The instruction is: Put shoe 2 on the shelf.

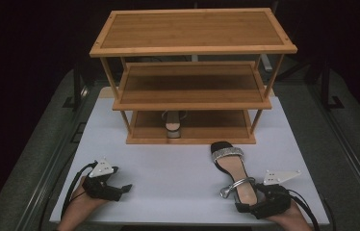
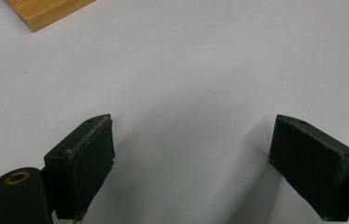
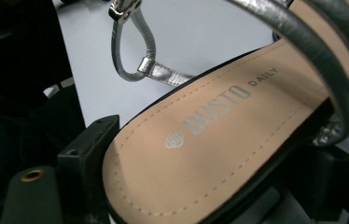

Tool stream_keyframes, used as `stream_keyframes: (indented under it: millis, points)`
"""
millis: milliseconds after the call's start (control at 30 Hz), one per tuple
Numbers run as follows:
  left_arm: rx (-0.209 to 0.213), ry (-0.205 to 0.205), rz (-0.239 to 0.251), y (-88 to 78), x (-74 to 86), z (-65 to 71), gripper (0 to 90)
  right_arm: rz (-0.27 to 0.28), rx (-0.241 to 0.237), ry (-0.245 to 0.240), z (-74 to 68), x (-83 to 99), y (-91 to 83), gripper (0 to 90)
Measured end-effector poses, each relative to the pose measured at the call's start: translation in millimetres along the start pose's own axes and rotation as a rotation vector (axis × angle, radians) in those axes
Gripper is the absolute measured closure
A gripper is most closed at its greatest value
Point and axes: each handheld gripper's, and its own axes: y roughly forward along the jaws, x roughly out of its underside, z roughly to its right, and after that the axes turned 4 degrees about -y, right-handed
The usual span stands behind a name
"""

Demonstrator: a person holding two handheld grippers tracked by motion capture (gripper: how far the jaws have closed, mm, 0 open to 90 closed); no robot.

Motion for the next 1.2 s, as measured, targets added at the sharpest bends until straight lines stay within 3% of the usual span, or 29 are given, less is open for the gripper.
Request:
stream_keyframes:
  millis: [300,833,1200]
  points:
    - [0.001,-0.001,0.001,0.0,0.0,-0.1,12.9,0.018,-0.002,-0.001,-1.5,0.4,-1.6,23.0]
    - [0.000,0.000,-0.001,0.0,-0.1,0.0,12.9,0.104,0.035,-0.016,-3.7,-9.0,-17.0,23.0]
    - [-0.001,0.001,-0.001,0.0,-0.1,0.1,12.9,0.133,0.055,-0.040,6.9,-32.6,-9.8,22.9]
